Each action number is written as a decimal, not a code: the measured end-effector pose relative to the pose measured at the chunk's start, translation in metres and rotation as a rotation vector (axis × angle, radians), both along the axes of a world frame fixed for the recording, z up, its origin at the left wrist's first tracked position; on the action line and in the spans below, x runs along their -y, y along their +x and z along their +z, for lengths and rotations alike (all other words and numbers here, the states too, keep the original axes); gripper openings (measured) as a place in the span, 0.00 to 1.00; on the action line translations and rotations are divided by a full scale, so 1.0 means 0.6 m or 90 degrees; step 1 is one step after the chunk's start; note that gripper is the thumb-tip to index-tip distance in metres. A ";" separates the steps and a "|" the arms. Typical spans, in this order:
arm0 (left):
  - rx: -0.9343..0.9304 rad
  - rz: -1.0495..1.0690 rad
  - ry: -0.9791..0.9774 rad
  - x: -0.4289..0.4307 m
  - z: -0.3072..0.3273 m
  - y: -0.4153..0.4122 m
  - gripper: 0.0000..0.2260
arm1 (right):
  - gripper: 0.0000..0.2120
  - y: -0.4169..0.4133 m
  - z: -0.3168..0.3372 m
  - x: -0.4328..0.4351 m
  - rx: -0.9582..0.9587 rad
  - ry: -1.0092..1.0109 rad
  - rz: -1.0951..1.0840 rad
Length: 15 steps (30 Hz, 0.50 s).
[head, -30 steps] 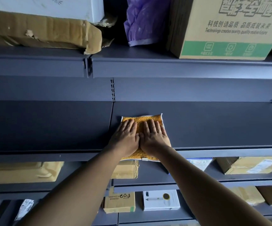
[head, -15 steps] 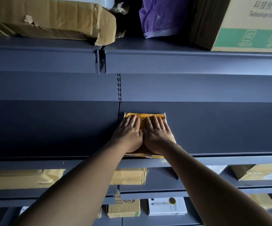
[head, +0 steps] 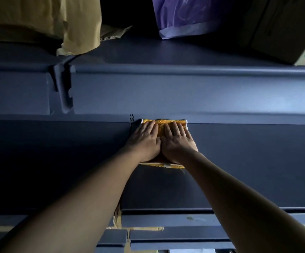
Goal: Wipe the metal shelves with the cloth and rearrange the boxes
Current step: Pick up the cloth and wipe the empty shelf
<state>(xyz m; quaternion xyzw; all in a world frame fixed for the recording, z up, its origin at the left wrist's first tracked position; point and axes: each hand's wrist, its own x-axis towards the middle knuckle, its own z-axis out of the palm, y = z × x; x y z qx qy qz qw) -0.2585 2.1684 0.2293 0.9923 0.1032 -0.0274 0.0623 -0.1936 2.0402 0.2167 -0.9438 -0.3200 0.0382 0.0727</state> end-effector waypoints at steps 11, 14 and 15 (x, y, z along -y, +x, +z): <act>0.007 -0.030 -0.026 -0.017 -0.001 -0.007 0.27 | 0.31 -0.011 0.003 -0.013 0.005 0.001 -0.038; 0.003 -0.036 -0.024 -0.039 -0.001 -0.021 0.27 | 0.31 -0.029 0.005 -0.034 -0.004 0.002 -0.055; 0.004 -0.036 -0.019 -0.049 -0.002 -0.027 0.27 | 0.31 -0.038 0.006 -0.045 -0.007 0.003 -0.057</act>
